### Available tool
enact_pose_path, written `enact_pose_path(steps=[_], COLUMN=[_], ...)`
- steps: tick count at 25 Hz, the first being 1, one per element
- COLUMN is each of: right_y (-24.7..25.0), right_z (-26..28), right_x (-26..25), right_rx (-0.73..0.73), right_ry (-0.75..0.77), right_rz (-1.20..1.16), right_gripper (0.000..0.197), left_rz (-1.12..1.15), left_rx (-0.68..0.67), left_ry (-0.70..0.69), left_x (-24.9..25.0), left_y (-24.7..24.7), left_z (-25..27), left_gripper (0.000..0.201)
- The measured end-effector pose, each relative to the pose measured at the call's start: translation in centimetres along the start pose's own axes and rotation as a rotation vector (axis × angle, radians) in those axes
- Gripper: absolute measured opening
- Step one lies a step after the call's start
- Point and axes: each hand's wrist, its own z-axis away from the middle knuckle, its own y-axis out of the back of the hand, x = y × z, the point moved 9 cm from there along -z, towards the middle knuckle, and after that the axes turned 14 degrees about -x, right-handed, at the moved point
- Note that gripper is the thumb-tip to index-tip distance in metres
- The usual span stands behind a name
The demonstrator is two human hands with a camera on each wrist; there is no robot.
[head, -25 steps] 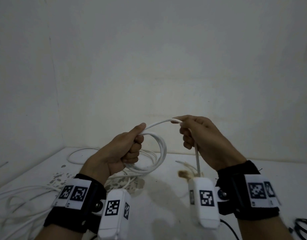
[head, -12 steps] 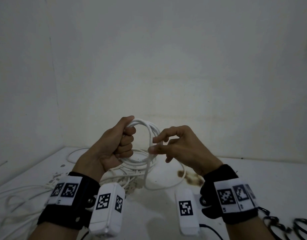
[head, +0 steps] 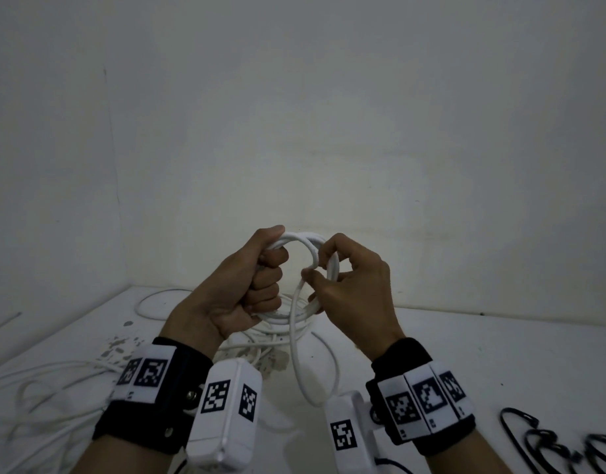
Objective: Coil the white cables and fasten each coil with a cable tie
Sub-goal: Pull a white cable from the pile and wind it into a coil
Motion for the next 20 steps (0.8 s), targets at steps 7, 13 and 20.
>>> enact_pose_path(steps=[7, 13, 20], right_y=[1.3, -0.7, 1.7], right_z=[0.2, -0.6, -0.1], right_x=[1.2, 3.5, 5.0], right_rx=[0.19, -0.23, -0.268], right_ry=[-0.077, -0.276, -0.472], right_rz=[0.151, -0.43, -0.321], right_gripper=[0.041, 0.008, 0.037], left_rz=[-0.064, -0.039, -0.062], left_rx=[-0.062, 0.005, 0.07], left_ry=[0.011, 0.04, 0.146], left_x=[-0.4, -0.6, -2.8], left_y=[-1.5, 0.7, 3.0], left_z=[-0.3, 0.0, -0.8], left_gripper=[0.045, 0.044, 0.04])
